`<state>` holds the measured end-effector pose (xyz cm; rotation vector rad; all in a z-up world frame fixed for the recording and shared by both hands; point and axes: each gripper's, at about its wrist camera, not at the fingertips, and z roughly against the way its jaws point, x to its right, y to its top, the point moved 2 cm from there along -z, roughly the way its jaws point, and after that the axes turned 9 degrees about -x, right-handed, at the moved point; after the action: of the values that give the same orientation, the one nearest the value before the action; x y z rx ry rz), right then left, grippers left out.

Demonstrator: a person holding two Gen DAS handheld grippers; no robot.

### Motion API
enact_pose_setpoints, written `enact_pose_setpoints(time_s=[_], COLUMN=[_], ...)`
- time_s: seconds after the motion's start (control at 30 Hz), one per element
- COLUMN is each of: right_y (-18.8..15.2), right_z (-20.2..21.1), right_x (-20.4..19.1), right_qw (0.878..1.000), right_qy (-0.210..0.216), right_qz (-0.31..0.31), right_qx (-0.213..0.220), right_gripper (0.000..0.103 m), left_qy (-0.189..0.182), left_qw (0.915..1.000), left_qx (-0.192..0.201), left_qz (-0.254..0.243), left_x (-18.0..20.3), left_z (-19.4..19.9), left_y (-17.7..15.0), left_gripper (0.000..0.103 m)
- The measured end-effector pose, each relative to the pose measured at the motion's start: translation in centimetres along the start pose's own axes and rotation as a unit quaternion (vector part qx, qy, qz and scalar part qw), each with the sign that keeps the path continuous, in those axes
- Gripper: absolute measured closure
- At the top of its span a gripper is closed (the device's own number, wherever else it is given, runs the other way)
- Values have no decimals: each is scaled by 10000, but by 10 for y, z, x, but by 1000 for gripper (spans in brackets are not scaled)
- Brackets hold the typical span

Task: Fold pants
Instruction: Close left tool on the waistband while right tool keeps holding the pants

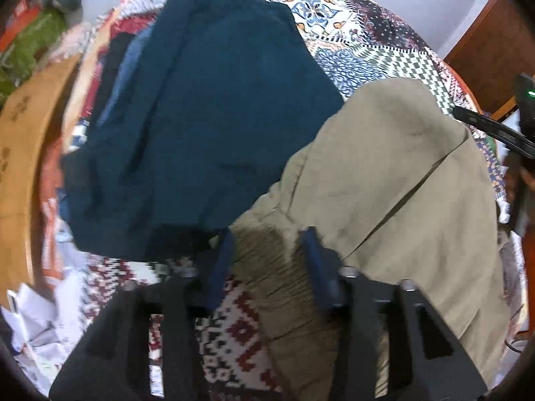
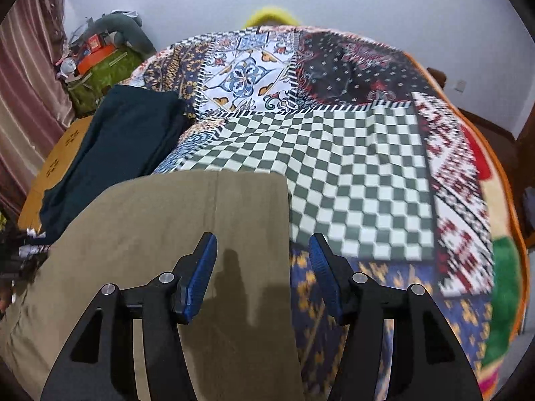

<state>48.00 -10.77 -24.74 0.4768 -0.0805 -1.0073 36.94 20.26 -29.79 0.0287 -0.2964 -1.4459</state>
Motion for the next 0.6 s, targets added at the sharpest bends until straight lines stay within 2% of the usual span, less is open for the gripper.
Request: enact_pose_setpoints(time_s=[0.17, 0.23, 0.27, 0.33, 0.4, 0.43, 0.47, 0.57, 0.6], right_y=[18, 20, 20, 21, 21, 20, 20, 16, 13], right_z=[-32, -37, -40, -41, -39, -37, -35, -30, -27], right_x=[7, 9, 10, 9, 4, -2, -6, -17, -20], right_qw=[9998, 9991, 9985, 9965, 9972, 9976, 9981, 9994, 9995], right_qy=[119, 319, 415, 730, 669, 671, 598, 312, 212], right_qz=[-115, -269, -348, -406, -326, -190, -116, 160, 250], right_qx=[-143, -69, -78, -93, -72, -47, -36, 10, 23], right_gripper=[50, 50, 53, 68, 76, 86, 91, 95, 95], left_qy=[0, 32, 37, 37, 20, -39, -42, 26, 47], left_qw=[9999, 9999, 9999, 9999, 9998, 9998, 9998, 9998, 9998], left_qx=[68, 109, 119, 140, 172, 195, 200, 152, 77], left_qz=[-83, -96, -85, -84, -28, 5, 33, 115, 154], left_x=[7, 8, 9, 11, 10, 10, 8, 3, 0], left_z=[-8, -9, -9, -10, -8, -5, -2, 7, 8], left_y=[3, 3, 4, 5, 4, 3, 1, -6, -9], left_gripper=[78, 80, 80, 81, 84, 92, 95, 95, 90])
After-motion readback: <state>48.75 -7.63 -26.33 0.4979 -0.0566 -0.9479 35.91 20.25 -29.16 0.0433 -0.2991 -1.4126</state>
